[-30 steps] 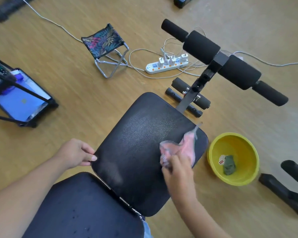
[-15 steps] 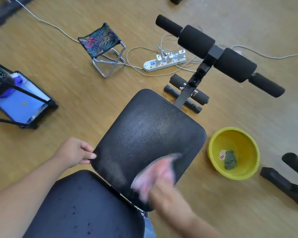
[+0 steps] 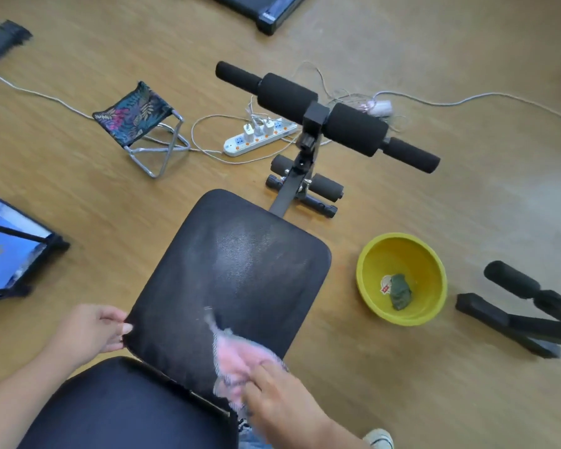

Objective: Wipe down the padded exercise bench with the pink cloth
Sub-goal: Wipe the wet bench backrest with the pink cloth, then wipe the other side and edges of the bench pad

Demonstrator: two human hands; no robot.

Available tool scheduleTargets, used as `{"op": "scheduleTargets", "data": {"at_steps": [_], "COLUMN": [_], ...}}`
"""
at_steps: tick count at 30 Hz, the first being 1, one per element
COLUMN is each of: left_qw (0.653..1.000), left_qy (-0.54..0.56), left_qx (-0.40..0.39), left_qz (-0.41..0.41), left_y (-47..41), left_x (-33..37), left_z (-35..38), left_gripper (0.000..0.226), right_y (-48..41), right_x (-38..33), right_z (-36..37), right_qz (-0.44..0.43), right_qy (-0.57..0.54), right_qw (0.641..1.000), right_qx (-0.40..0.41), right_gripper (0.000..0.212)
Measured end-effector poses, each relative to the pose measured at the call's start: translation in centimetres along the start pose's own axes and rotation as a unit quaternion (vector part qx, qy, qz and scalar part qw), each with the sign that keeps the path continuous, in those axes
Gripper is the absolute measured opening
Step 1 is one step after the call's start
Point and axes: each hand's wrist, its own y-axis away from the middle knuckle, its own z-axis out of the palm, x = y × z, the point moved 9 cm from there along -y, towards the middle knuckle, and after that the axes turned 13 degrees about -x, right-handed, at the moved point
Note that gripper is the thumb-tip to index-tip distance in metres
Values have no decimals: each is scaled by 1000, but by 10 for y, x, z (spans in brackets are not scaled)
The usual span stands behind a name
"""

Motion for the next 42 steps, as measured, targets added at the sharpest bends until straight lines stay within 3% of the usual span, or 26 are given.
{"op": "scheduleTargets", "data": {"at_steps": [2, 4, 8, 11, 13, 17, 22, 28, 30, 34, 37, 38, 40, 42], "left_qw": [989, 952, 877, 841, 797, 723, 664, 592, 568, 530, 520, 525, 539, 557], "left_qy": [-138, -283, -412, -443, -458, -486, -508, -550, -570, -613, -631, -626, -610, -588], "left_qx": [47, 101, 123, 12, -72, -161, -204, -243, -235, -218, -207, -204, -212, -228], "left_qz": [2, 61, 213, 312, 389, 463, 509, 536, 545, 544, 538, 540, 541, 540], "left_y": [5, 19, 37, 96, 140, 202, 257, 314, 327, 338, 336, 335, 332, 329], "left_x": [18, 69, 157, 231, 274, 329, 356, 360, 360, 359, 360, 361, 362, 364], "left_z": [3, 18, 89, 198, 284, 426, 549, 668, 703, 756, 775, 778, 778, 778], "left_gripper": [26, 36, 39, 38, 37, 37, 32, 39, 50, 75, 67, 64, 62, 62], "right_y": [39, 88, 223, 313, 352, 419, 487, 580, 602, 598, 600, 614, 671, 716], "right_x": [17, 44, 112, 155, 170, 191, 206, 234, 245, 247, 247, 256, 291, 317], "right_z": [-20, -50, -83, -88, -95, -104, -106, -88, -73, -49, -44, -48, -62, -75], "right_qz": [34, 126, 349, 447, 475, 516, 544, 620, 650, 626, 566, 558, 624, 720], "right_qy": [-6, -30, -119, -201, -224, -245, -254, -188, -145, -42, 32, 48, 40, 2], "right_qw": [998, 982, 895, 828, 806, 752, 702, 658, 657, 733, 797, 800, 741, 619], "right_qx": [53, 140, 250, 271, 274, 330, 383, 384, 355, 262, 209, 215, 246, 315], "right_gripper": [29, 28, 8, 53, 68, 63, 41, 47, 43, 36, 38, 41, 31, 22]}}
